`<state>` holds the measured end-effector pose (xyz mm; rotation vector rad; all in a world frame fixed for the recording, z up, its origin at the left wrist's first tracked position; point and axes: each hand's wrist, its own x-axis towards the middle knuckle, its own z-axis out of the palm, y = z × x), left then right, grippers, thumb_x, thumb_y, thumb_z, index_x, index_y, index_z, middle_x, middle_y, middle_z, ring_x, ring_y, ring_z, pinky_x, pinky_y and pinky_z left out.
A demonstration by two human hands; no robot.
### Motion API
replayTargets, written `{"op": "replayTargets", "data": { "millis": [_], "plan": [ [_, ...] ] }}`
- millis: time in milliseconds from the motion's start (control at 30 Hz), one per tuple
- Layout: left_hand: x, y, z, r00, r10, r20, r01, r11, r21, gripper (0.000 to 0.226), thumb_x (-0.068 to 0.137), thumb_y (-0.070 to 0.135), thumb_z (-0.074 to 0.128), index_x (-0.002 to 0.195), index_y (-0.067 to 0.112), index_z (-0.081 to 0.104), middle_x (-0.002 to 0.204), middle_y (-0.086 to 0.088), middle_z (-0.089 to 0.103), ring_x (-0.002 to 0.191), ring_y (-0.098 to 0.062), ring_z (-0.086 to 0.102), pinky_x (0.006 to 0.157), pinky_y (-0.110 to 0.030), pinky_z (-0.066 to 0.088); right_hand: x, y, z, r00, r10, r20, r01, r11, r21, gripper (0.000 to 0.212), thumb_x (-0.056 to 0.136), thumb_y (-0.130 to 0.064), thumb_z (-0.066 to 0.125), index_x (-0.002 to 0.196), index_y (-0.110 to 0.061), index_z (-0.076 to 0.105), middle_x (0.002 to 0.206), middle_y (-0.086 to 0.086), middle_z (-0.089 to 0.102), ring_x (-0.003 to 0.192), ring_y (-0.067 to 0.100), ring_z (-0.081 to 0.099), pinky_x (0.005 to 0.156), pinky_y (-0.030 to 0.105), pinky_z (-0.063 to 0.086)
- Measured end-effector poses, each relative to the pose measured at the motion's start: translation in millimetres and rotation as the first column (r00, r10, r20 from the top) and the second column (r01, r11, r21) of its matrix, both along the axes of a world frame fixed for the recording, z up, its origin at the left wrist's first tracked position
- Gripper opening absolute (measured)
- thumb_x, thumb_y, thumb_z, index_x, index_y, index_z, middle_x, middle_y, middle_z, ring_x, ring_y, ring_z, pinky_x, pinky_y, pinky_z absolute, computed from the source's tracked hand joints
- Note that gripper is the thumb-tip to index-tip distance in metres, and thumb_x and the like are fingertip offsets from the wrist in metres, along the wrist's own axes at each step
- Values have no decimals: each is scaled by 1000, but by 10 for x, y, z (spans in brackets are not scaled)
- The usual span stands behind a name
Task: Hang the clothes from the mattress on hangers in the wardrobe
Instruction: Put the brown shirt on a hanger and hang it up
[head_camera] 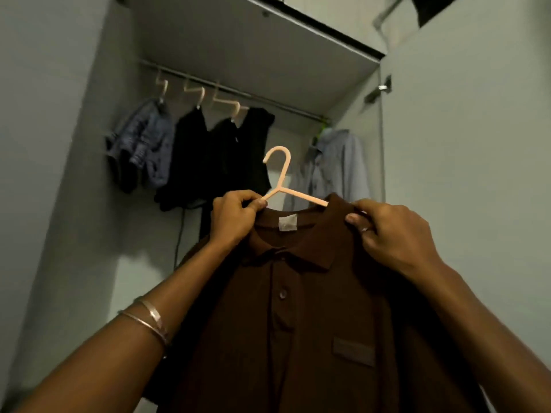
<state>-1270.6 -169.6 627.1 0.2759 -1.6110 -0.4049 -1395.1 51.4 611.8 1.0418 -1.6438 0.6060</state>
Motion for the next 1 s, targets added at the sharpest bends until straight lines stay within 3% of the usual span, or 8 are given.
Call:
{"op": "replayTargets", "data": {
  "millis": [200, 333, 533, 633, 733, 833, 900, 1000],
  "plan": [
    [-319, -599, 752, 994, 100, 49, -92, 983, -158, 15, 91, 29, 60, 101, 28, 72, 89, 8, 71, 87, -8, 64, 79, -24, 49, -453, -645, 753, 957, -182, -224, 162, 981, -103, 25, 99, -33, 39, 116, -30, 56, 103, -1, 62, 93, 24, 62, 58, 28, 35],
    [-481, -839, 1014, 975, 182, 129, -136, 943, -302, 31, 92, 29, 59, 123, 26, 60, 102, 5, 67, 92, -4, 60, 83, -23, 48, -780, -591, 1320, 924, -346, -164, 325, 935, -144, 22, 96, -37, 46, 111, -31, 60, 100, 4, 63, 86, 25, 62, 61, 27, 39],
    [-643, -1299, 1446, 947, 306, -98, -320, 879, -353, 14, 91, 24, 60, 99, 20, 71, 90, 4, 69, 81, -6, 62, 75, -26, 53, -1062, -930, 1975, 878, -461, -130, 441, 884, -152, 16, 92, -30, 54, 84, -17, 52, 73, 3, 46, 71, 25, 51, 59, 30, 38],
    [-693, -1467, 1708, 920, 319, -230, -385, 850, -359, 14, 91, 24, 60, 91, 17, 72, 77, 3, 67, 72, -10, 63, 64, -21, 45, -1133, -1386, 2213, 857, -496, -141, 480, 867, -132, 16, 92, -25, 52, 81, -16, 44, 78, 5, 45, 83, 30, 58, 65, 33, 40],
    [-729, -1580, 1947, 908, 336, -249, -414, 805, -425, 15, 91, 23, 60, 91, 14, 72, 75, 0, 67, 68, -12, 63, 62, -24, 50, -1161, -1685, 2474, 850, -522, -65, 513, 850, -121, 17, 93, -23, 49, 87, -10, 57, 94, 8, 59, 95, 32, 61, 62, 27, 39],
    [-762, -1717, 2135, 901, 324, -288, -429, 767, -478, 16, 90, 26, 61, 91, 15, 73, 77, 0, 69, 68, -12, 64, 68, -30, 55, -1233, -1772, 2665, 838, -545, -37, 541, 837, -81, 31, 95, -29, 51, 66, -19, 47, 85, 1, 58, 82, 23, 58, 55, 26, 35],
    [-786, -1818, 2189, 901, 315, -297, -427, 763, -485, 16, 88, 27, 61, 89, 16, 73, 78, -1, 70, 69, -14, 65, 71, -33, 55, -1316, -1744, 2708, 852, -522, -25, 519, 851, -75, 34, 91, -36, 56, 64, -20, 42, 70, -1, 45, 74, 23, 51, 65, 28, 46],
    [-894, -1955, 2172, 903, 295, -314, -420, 765, -488, 17, 88, 26, 62, 89, 13, 74, 78, -5, 71, 71, -17, 65, 72, -33, 55, -1426, -1752, 2621, 871, -490, 11, 489, 868, -84, 21, 85, -35, 58, 81, -18, 47, 83, 3, 52, 93, 29, 60, 76, 33, 48]
  ]
}}
